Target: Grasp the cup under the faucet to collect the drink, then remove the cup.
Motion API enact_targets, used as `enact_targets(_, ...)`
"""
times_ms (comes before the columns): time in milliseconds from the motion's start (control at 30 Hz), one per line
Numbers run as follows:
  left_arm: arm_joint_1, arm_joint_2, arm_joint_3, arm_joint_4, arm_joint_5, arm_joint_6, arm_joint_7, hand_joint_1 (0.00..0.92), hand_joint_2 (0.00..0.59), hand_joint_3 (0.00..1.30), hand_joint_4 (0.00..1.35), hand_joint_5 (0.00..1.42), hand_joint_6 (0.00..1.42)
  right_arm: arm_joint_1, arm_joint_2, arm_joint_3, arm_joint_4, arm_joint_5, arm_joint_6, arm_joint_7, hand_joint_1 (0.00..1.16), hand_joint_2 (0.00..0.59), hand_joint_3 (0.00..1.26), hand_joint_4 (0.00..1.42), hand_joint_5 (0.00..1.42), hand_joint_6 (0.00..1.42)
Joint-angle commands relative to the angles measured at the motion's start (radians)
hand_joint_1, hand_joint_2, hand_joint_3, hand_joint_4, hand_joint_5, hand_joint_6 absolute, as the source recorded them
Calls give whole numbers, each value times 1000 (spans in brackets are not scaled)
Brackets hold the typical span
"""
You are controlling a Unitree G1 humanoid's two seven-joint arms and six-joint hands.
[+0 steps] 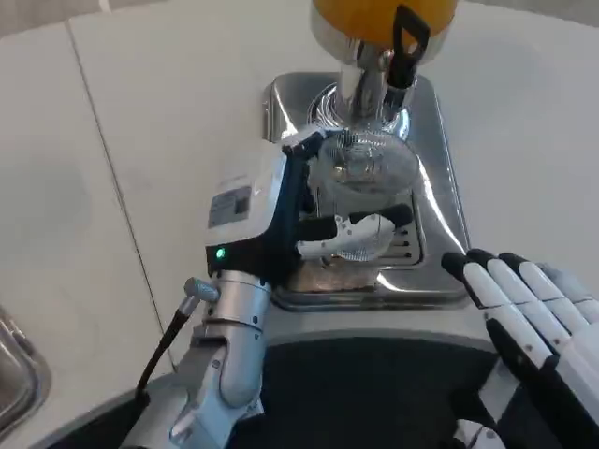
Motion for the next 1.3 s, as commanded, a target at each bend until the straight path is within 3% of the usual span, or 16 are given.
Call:
enact_targets(33,1,6,-10,4,-17,-32,-19,195,10,226,259,645,795,-1,-7,9,6,6,6,11,176,550,0,0,0,31)
enact_targets(233,10,16,-16,-7,-16,-28,-15,169,0,182,197,578,719,-10,-8,15,-2,5,19,23,173,543,0,0,0,32)
enact_targets(367,13,20,-17,-23,-24,-26,-33,159,0,77,44,388,419,-25,-9,23,-5,3,31,34,170,541,0,0,0,33)
enact_targets(467,16,26,-7,-43,-39,-30,-53,110,0,19,0,302,319,-30,-5,31,-6,-2,36,36,165,543,0,0,0,33)
enact_targets(967,80,70,75,-249,-89,-12,-113,9,0,14,0,293,289,-26,3,62,-3,-12,25,16,147,544,0,0,0,33)
enact_targets(1200,172,201,141,-417,-68,-14,-171,0,0,7,0,278,287,-9,19,53,-15,8,31,1,142,544,0,0,0,33)
enact_targets(1300,264,284,199,-515,-62,-15,-207,0,0,0,0,263,270,-7,42,45,-24,43,63,0,140,544,0,0,0,33)
